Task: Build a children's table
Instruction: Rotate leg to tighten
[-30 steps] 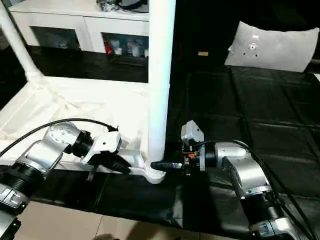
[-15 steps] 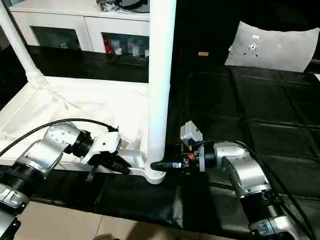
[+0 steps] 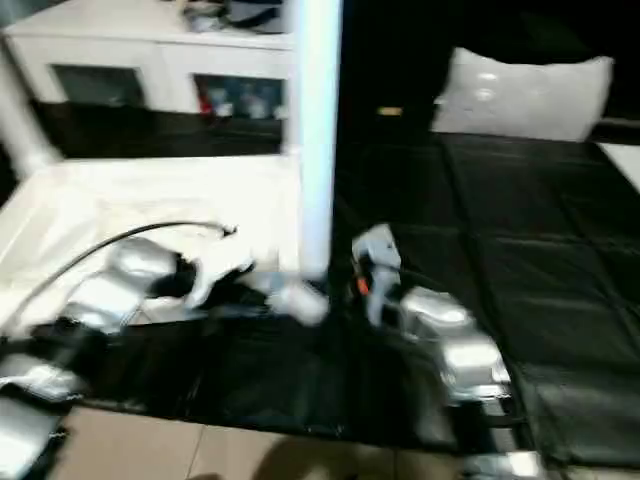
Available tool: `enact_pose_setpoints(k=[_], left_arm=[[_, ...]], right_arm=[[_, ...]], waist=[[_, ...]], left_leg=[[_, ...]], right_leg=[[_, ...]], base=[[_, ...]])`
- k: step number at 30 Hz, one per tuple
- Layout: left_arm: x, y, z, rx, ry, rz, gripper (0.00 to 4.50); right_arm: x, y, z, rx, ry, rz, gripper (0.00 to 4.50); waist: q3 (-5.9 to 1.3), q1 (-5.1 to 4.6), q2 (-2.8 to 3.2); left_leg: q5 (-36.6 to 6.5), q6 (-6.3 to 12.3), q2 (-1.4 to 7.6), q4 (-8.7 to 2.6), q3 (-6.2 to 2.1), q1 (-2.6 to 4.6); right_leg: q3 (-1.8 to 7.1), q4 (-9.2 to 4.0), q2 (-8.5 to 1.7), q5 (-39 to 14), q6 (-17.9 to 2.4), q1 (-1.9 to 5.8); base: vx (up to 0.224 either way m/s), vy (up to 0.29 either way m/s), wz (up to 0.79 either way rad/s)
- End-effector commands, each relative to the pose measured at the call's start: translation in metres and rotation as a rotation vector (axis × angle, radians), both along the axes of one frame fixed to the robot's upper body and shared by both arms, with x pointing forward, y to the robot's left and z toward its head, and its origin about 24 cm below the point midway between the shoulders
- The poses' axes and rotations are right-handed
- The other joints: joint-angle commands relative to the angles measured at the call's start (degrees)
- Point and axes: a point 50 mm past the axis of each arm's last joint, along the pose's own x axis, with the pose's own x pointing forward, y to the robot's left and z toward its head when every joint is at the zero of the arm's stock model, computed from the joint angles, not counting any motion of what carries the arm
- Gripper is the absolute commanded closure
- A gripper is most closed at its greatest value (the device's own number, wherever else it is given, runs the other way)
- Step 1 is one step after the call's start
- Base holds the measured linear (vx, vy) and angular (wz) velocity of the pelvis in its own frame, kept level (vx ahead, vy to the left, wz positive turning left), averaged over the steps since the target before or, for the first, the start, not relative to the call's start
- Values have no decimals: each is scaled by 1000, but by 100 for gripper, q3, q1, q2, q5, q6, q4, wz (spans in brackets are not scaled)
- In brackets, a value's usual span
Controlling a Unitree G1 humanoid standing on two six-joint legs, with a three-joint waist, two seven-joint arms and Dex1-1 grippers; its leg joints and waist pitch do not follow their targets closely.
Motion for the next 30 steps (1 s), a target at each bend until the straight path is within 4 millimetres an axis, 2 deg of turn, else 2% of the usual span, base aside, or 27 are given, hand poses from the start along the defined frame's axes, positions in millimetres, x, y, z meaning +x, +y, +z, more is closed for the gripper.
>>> enact_pose_setpoints(k=[1, 2, 3, 4, 6, 7, 8, 10, 12, 13, 14, 15, 16, 18, 19, 20, 21, 23, 24, 25, 26, 27, 28, 30], left_arm=[[6, -29, 15, -85, -79, 50, 450], [11, -39, 18, -107, -118, 133, 450], [13, -43, 20, -117, -139, 171, 450], [14, -48, 21, -124, -151, 196, 450], [14, -48, 21, -124, -152, 197, 450], [14, -52, 22, -128, -162, 211, 450], [13, -55, 22, -128, -163, 215, 450], [12, -55, 22, -122, -167, 216, 450], [10, -47, 19, -105, -169, 193, 450], [9, -45, 19, -102, -170, 187, 450], [9, -45, 19, -102, -170, 187, 450], [5, -36, 16, -89, -161, 124, 450], [3, -31, 15, -80, -154, 98, 450], [1, -29, 14, -75, -151, 77, 450], [0, -23, 13, -65, -140, 68, 450], [-2, -18, 12, -65, -131, 34, 450], [-4, -12, 10, -56, -117, 14, 450], [-7, -5, 9, -49, -103, -35, 450], [-7, -4, 9, -48, -102, -42, 450], [-9, -1, 9, -44, -96, -69, 450], [-13, 6, 9, -27, -86, -135, 450], [-15, 11, 8, -17, -73, -166, 450], [-17, 15, 9, -2, -70, -207, 450], [-21, 23, 10, 18, -59, -276, 450]], right_arm=[[-13, 56, -2, 86, 61, 194, 259], [-7, 64, -5, 50, 71, 107, 259], [-4, 67, -6, 22, 72, 65, 259], [-2, 69, -6, 0, 71, 30, 259], [-2, 69, -6, -1, 71, 28, 259], [1, 70, -5, 16, 69, -4, 203], [4, 68, -3, 24, 58, -37, 203], [6, 63, -2, 31, 40, -72, 179], [6, 48, -2, 45, 11, -88, 160], [6, 45, -2, 45, 3, -87, 152], [6, 45, -1, 45, 2, -86, 146], [3, 31, 0, 35, -38, -47, 138], [2, 25, 0, 29, -55, -30, 138], [1, 21, 1, 23, -64, -17, 108], [0, 15, 0, 18, -70, -3, 105], [-1, 8, 0, 9, -82, 17, 100], [-3, 2, 0, 3, -92, 47, 74], [-4, -6, 1, -9, -111, 86, 60], [-5, -7, 1, -10, -113, 92, 55], [-6, -11, 2, -16, -123, 115, 44], [-8, -19, 5, -38, -141, 185, 44], [-10, -24, 6, -47, -145, 224, 22], [-13, -28, 7, -53, -144, 276, 22], [-20, -35, 8, -74, -135, 371, 6]], waist=[[-282, -64, -10], [-278, -72, 19], [-267, -128, 25], [-277, -156, 23], [-289, -182, 10], [-294, -177, 11], [-300, -176, 19], [-327, -152, 16], [-334, -137, 36], [-381, -129, 22], [-402, -128, 20], [-425, -128, 7], [-457, -112, -16], [-481, -93, -8], [-489, -74, -30], [-480, -75, -32], [-460, -58, -36], [-407, -14, -33], [-403, -8, -11], [-385, 20, -9], [-375, 39, -43], [-368, 70, -27], [-339, 80, -17], [-322, 93, -29]], left_leg=[[-1990, 128, 119, -471, -104, -24], [-2036, 151, 127, -474, -100, -12], [-2169, 149, 130, -462, -94, 34], [-2189, 151, 114, -463, -99, 55], [-2125, 196, 109, -468, -98, 37], [-1966, 280, 120, -487, -85, 6], [-1915, 289, 127, -490, -81, -1], [-1571, 331, 149, -495, -67, -32], [-1420, 360, 157, -497, -61, -50], [-1002, 439, 165, -467, -56, -100], [-838, 480, 173, -449, -53, -99], [-507, 601, 149, -403, -33, -126], [-143, 779, 129, -344, -24, -180], [203, 988, 126, -297, -15, -180], [504, 1222, 99, -236, 12, -194], [516, 1271, 96, -231, 13, -217], [410, 1300, 89, -232, 30, -230], [-70, 1106, 120, -261, 44, -209], [-167, 1038, 134, -274, 44, -188], [-355, 891, 156, -294, 48, -158], [-446, 826, 157, -307, 44, -158], [-611, 736, 168, -326, 42, -139], [-759, 655, 180, -344, 48, -120], [-963, 598, 188, -369, 39, -104]], right_leg=[[92, -597, -330, -3353, -117, 288], [100, -599, -334, -3328, -124, 276], [87, -630, -337, -3325, -200, 232], [87, -626, -338, -3220, -262, 248], [111, -611, -344, -3107, -303, 263], [177, -572, -353, -2909, -388, 268], [195, -552, -361, -2827, -433, 271], [250, -474, -362, -2326, -637, 295], [271, -428, -352, -2105, -727, 304], [298, -339, -365, -1568, -882, 359], [307, -303, -361, -1332, -964, 356], [313, -248, -363, -909, -1118, 366], [337, -155, -356, -412, -1236, 392], [348, -77, -358, 66, -1388, 370], [361, -15, -348, 490, -1543, 334], [361, -8, -352, 491, -1562, 342], [349, -38, -346, 261, -1517, 341], [341, -122, -340, -623, -1347, 324], [341, -139, -338, -834, -1305, 307], [339, -179, -327, -1181, -1206, 284], [331, -202, -319, -1370, -1129, 297], [341, -210, -325, -1610, -1023, 279], [347, -244, -317, -1801, -938, 252], [348, -272, -316, -2047, -848, 254]], base=[[0, 0, 0], [0, 0, 0], [0, 0, 0], [0, 0, 0], [0, 0, 0], [0, 0, 0], [0, 0, 0], [0, 0, 0], [0, 0, 0], [0, 0, 0], [52, -17, 0], [58, -32, 0], [58, -32, 0], [51, -48, 0], [45, -53, 1], [21, -51, 0], [0, 0, 0], [0, 0, 0], [0, 0, 0], [0, 0, 0], [0, 0, 0], [0, 0, 0], [0, 0, 0], [0, 0, 0]])
